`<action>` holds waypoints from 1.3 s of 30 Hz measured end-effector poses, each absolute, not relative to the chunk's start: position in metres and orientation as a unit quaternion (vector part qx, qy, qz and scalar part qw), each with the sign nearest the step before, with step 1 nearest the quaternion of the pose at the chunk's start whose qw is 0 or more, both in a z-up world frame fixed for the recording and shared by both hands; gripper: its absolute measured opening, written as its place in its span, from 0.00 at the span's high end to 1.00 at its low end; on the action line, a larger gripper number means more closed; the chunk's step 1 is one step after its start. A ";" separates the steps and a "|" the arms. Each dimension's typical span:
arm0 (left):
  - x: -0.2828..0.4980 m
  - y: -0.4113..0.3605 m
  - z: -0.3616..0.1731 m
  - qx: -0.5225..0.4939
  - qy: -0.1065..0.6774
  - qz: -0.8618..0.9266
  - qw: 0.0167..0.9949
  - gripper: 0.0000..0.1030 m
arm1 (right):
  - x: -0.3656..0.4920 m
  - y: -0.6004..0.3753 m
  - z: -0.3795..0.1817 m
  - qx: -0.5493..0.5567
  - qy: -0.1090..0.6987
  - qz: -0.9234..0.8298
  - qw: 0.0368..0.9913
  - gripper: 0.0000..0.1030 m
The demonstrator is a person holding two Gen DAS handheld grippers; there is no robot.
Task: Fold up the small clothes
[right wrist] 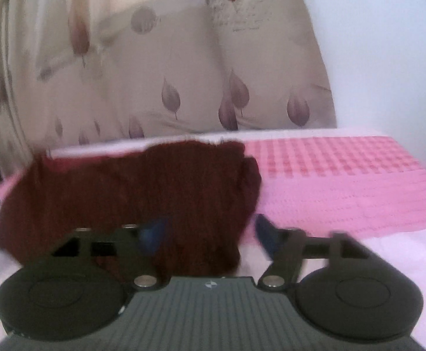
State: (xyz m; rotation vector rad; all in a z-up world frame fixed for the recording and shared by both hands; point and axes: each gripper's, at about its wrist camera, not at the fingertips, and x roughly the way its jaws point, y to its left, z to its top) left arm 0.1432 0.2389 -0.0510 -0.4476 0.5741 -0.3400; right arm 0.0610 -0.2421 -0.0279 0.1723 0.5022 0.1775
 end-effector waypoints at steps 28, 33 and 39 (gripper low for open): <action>0.206 0.174 -0.072 -0.030 0.336 -0.098 0.936 0.00 | 0.101 -0.218 -0.061 0.041 0.284 0.027 0.957 0.00; 0.210 0.174 -0.075 -0.028 0.337 -0.105 0.935 0.00 | 0.102 -0.220 -0.062 0.048 0.286 0.031 0.956 0.00; 0.230 0.203 -0.092 -0.122 0.365 -0.190 0.903 0.00 | 0.101 -0.220 -0.062 0.051 0.285 0.032 0.957 0.00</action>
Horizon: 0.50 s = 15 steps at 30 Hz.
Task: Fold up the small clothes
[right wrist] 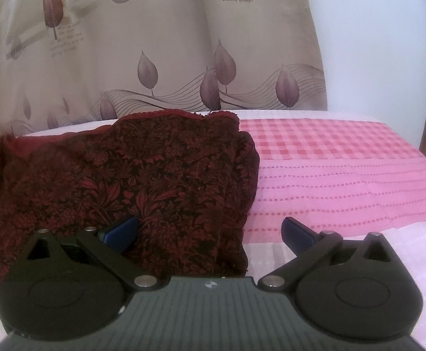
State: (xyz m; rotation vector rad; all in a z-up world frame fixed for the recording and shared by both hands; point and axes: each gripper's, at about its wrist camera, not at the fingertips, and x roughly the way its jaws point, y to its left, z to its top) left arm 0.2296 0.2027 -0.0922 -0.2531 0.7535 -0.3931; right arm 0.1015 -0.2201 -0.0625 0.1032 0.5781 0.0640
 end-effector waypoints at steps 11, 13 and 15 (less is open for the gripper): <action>0.251 0.242 -0.115 -0.282 0.360 -0.307 0.835 0.48 | 0.098 -0.219 -0.062 0.060 0.280 0.037 0.957 0.00; 0.241 0.235 -0.105 -0.303 0.352 -0.298 0.834 0.49 | 0.098 -0.220 -0.061 0.065 0.276 0.039 0.958 0.00; 0.229 0.224 -0.089 -0.309 0.339 -0.284 0.842 0.49 | 0.095 -0.222 -0.061 0.075 0.270 0.045 0.959 0.00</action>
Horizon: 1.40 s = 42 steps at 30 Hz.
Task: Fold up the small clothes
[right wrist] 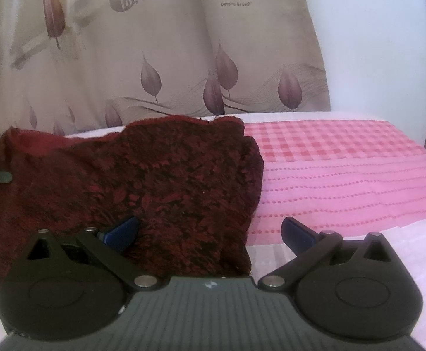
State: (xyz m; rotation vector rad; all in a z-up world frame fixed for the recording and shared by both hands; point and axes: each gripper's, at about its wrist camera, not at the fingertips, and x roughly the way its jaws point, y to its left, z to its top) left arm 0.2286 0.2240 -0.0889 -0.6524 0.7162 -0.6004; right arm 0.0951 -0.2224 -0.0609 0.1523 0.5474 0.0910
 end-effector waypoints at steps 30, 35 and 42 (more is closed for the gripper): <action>0.054 0.063 0.012 -0.176 0.071 -0.269 0.944 0.30 | 0.091 -0.303 -0.020 0.489 0.296 0.251 0.781 0.01; 0.117 0.117 -0.008 -0.249 0.172 -0.263 0.916 0.17 | 0.115 -0.279 -0.031 0.506 0.313 0.265 0.759 0.01; 0.143 0.044 -0.049 -0.187 0.264 -0.408 0.854 0.17 | 0.146 -0.253 -0.035 0.523 0.341 0.266 0.735 0.00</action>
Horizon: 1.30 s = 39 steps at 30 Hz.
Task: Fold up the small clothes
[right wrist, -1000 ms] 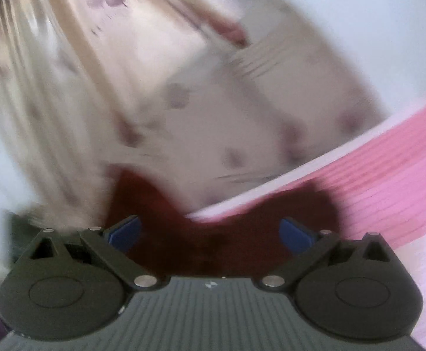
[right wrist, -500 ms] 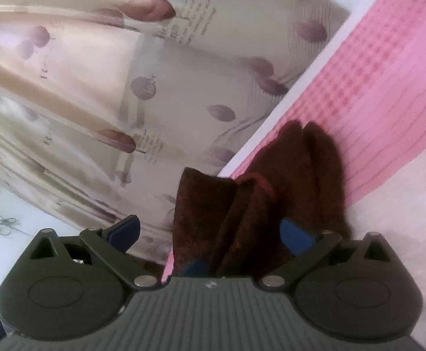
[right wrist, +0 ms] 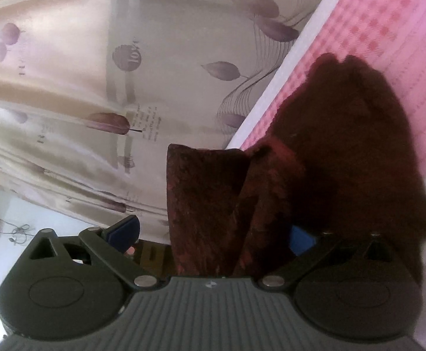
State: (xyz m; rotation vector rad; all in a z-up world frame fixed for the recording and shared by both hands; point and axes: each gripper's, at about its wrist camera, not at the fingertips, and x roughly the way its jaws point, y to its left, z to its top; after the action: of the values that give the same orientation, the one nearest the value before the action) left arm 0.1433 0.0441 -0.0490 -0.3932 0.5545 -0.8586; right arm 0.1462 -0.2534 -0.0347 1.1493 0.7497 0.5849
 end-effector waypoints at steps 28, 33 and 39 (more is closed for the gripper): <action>0.085 0.073 -0.042 -0.245 0.202 -0.314 0.895 0.00 | 0.206 -0.293 0.033 0.322 0.233 0.295 0.869 0.76; 0.067 0.043 -0.037 -0.174 0.149 -0.338 0.913 0.00 | 0.206 -0.331 -0.042 0.373 0.268 0.262 0.849 0.76; 0.076 0.010 -0.070 -0.111 0.246 -0.379 0.885 0.00 | 0.185 -0.346 -0.093 0.417 0.264 0.238 0.836 0.76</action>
State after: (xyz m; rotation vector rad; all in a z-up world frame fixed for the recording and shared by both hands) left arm 0.0763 0.0104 -0.0702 -0.2313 0.5128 -0.7889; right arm 0.1846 -0.3459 -0.0929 0.8835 0.5582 0.5031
